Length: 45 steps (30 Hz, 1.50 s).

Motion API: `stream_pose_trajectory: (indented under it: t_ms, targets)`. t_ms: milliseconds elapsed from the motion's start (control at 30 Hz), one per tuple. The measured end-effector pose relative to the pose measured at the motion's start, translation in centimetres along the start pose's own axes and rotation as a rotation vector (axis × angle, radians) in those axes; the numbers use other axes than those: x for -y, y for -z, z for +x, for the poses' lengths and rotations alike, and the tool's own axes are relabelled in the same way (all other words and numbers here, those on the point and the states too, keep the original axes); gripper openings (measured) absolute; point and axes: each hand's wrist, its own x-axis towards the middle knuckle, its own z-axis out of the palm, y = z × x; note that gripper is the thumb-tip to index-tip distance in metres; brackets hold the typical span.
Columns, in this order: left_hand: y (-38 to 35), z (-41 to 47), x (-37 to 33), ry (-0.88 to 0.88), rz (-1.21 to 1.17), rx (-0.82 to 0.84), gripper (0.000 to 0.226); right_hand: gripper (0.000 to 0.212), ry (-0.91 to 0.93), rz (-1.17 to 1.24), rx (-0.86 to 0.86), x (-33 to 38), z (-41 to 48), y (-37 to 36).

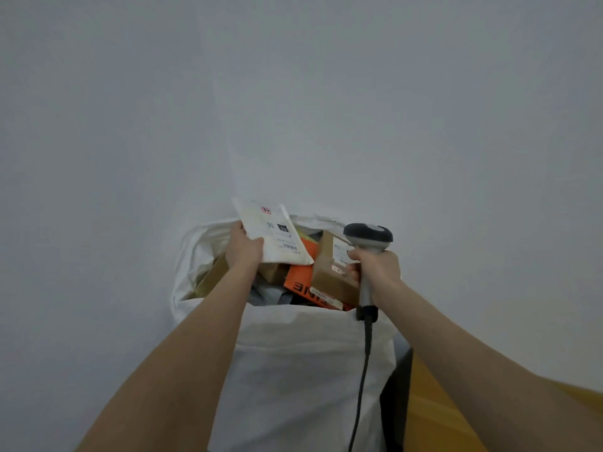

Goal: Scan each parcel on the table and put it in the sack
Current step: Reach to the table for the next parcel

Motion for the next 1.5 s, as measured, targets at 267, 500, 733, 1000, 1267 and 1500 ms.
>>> stream_pose_trajectory:
  t_ms: [267, 500, 733, 1000, 1267, 1500]
  targets:
    - [-1.5, 0.6, -1.9, -0.004, 0.531, 0.122, 0.094, 0.011, -0.067, 0.083, -0.054, -0.1, 1.5, 0.9]
    - [-7.2, -3.1, -8.0, -0.509, 0.468, 0.216, 0.056, 0.006, -0.097, 0.179, -0.13, 0.3, 1.0, 4.8]
    - [-17.5, -13.2, -12.7, -0.78, 0.438, 0.531, 0.046, 0.003, -0.172, 0.335, -0.372, -2.2, -1.0, 16.8]
    - [-29.3, -32.9, -16.2, -0.844, 0.502, 0.909, 0.049, 0.005, -0.216, 0.451, -0.642, -6.8, -6.9, 36.9]
    - [-38.1, -53.5, -22.6, -0.945, 0.501, 1.108, 0.05, 0.014, -0.248, 0.551, -0.917, -9.1, -13.3, 57.4]
    - [-45.1, -63.5, -25.4, -1.016, 0.532, 1.246, 0.051, 0.018, -0.296, 0.573, -1.062, -10.9, -14.9, 69.6]
